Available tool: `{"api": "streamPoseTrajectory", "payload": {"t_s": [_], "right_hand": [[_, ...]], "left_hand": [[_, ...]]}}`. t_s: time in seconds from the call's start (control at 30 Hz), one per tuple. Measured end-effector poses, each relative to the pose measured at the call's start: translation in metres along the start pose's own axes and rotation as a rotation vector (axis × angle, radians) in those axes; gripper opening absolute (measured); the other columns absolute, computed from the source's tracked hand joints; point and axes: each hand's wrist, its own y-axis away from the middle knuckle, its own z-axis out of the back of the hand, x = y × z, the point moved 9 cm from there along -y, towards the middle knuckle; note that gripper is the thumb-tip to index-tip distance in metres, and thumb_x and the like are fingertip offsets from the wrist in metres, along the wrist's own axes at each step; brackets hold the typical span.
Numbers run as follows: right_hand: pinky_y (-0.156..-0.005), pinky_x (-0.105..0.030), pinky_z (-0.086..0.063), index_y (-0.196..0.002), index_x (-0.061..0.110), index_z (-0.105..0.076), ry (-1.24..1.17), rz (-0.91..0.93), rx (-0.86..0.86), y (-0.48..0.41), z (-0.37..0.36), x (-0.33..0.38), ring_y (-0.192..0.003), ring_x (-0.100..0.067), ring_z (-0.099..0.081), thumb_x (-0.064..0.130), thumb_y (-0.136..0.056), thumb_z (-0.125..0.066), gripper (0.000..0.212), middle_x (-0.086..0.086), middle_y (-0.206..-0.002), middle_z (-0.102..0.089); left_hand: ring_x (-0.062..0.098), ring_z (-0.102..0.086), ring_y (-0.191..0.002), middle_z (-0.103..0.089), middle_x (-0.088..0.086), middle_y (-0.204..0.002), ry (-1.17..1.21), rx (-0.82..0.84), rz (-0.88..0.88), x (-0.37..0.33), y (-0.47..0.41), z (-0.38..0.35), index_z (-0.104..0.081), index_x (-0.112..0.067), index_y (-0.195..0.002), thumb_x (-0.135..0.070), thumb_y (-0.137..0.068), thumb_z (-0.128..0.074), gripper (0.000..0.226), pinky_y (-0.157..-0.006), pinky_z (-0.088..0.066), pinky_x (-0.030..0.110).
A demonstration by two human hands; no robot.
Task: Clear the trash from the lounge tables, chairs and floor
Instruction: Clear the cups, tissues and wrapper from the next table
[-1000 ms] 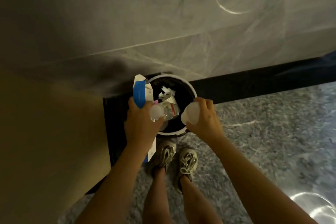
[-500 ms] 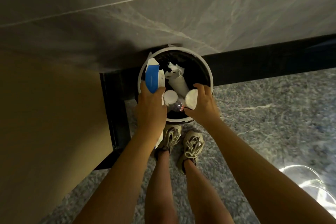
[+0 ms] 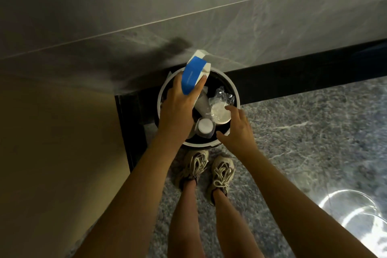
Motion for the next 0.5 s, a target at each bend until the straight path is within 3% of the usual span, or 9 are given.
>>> {"api": "streamPoseTrajectory", "payload": {"t_s": [0.13,0.23,0.37,0.5], "right_hand": [[-0.097,-0.049,-0.040,-0.133,0.007,-0.038,-0.002,-0.020,0.010,0.007,0.000,-0.010,-0.119,-0.032,-0.045,0.015,-0.074,-0.073,0.069,-0.014,-0.132,-0.042],[-0.098,-0.050,-0.040,-0.133,0.009,-0.038,-0.011,-0.044,0.006,0.011,0.002,-0.016,-0.120,-0.031,-0.044,0.015,-0.075,-0.072,0.068,-0.013,-0.132,-0.043],[-0.097,-0.050,-0.040,-0.132,0.008,-0.040,-0.041,-0.026,-0.030,0.015,0.009,-0.011,-0.119,-0.032,-0.046,0.014,-0.077,-0.070,0.063,-0.014,-0.130,-0.046],[-0.094,-0.048,-0.042,-0.128,0.008,-0.045,-0.091,0.028,-0.118,0.019,0.028,0.008,-0.114,-0.030,-0.050,0.015,-0.080,-0.068,0.054,-0.013,-0.124,-0.052]], "left_hand": [[0.033,-0.019,-0.138,0.001,0.018,-0.156,-0.030,0.103,-0.023,0.000,-0.016,-0.019,-0.006,-0.038,-0.145,0.007,-0.090,-0.048,0.082,-0.107,-0.025,0.035],[0.034,-0.015,-0.140,-0.005,0.019,-0.156,0.045,0.164,0.019,0.005,-0.018,-0.029,-0.020,-0.030,-0.147,0.004,-0.091,-0.046,0.070,-0.108,-0.024,0.035],[0.033,-0.045,-0.120,-0.049,0.019,-0.130,0.113,0.101,0.038,0.011,-0.012,-0.023,-0.051,-0.012,-0.133,-0.003,-0.090,-0.049,0.044,-0.096,-0.041,0.044],[0.030,-0.059,-0.093,-0.062,0.016,-0.102,0.100,0.009,-0.001,0.000,0.000,-0.001,-0.063,-0.007,-0.113,-0.010,-0.088,-0.054,0.027,-0.075,-0.049,0.043]]}}
